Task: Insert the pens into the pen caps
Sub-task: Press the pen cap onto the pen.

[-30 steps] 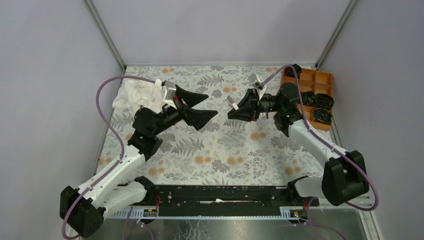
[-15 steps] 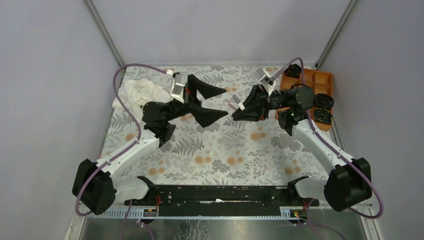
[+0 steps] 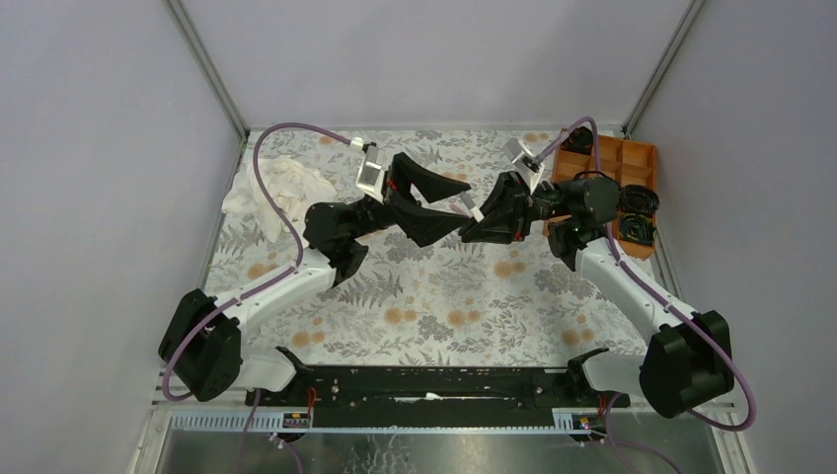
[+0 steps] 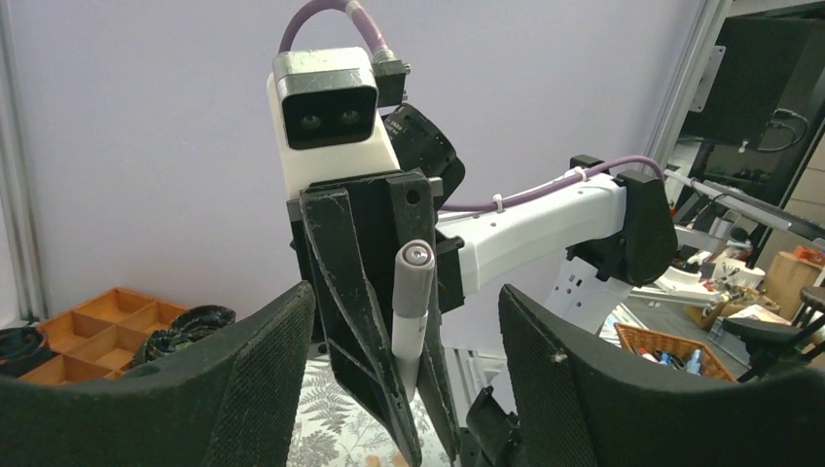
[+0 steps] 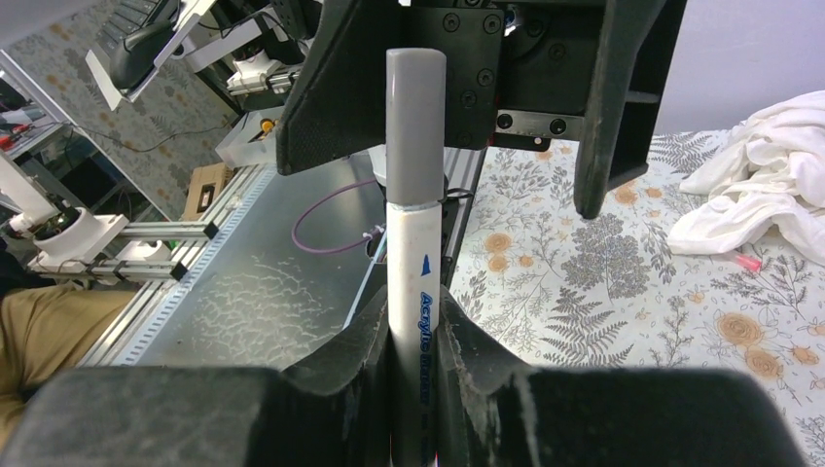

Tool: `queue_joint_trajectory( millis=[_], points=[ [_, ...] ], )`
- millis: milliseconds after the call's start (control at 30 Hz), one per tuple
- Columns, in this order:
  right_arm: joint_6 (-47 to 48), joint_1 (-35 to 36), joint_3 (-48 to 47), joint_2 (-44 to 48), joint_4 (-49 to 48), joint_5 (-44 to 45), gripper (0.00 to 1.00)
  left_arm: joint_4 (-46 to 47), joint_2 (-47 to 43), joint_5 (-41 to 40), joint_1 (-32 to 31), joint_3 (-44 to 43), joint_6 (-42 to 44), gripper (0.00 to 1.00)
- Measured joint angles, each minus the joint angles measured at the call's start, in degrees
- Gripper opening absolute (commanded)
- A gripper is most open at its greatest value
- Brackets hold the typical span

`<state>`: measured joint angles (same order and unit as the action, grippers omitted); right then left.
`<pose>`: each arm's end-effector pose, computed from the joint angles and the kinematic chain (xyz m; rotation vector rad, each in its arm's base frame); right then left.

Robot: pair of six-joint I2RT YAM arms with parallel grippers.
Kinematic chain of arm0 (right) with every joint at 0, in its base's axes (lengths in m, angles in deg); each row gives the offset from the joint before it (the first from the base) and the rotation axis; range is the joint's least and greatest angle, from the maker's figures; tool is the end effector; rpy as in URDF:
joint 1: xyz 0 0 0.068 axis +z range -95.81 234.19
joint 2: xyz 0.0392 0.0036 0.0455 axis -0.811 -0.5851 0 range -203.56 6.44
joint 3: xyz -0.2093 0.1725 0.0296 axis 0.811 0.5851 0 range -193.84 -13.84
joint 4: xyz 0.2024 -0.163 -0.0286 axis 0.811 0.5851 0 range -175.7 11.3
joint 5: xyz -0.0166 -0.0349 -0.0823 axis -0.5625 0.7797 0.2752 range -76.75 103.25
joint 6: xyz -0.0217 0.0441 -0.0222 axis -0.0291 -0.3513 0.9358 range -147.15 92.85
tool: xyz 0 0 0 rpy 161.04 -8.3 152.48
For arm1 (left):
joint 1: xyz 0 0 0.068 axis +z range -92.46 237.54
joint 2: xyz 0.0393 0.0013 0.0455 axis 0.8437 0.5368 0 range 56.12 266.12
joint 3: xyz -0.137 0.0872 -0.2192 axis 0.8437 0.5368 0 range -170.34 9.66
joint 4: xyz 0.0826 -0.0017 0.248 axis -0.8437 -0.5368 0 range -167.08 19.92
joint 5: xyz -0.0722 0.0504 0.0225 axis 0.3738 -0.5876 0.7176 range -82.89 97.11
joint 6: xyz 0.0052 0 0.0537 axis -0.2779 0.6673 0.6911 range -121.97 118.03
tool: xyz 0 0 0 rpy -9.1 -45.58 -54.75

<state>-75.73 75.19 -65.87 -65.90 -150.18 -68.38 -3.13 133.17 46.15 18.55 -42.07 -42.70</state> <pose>0.2182 0.1215 0.3915 -1.2850 1.0734 1.5156 0.2065 -0.1961 0.3878 0.7009 0.9163 -1.5387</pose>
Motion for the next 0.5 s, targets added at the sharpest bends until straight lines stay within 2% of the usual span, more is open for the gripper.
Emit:
queue_joint_trajectory(
  millis=[67, 500],
  points=[
    [0.4, 0.0, 0.2, 0.0, 0.4, 0.0, 0.00, 0.6, 0.2, -0.7, -0.3, 0.0, -0.7, 0.65],
    [1.4, 0.0, 0.2, 0.0, 1.3, 0.1, 0.00, 0.7, 0.2, -3.6, -1.5, -0.9, -2.2, 0.57]
  ],
)
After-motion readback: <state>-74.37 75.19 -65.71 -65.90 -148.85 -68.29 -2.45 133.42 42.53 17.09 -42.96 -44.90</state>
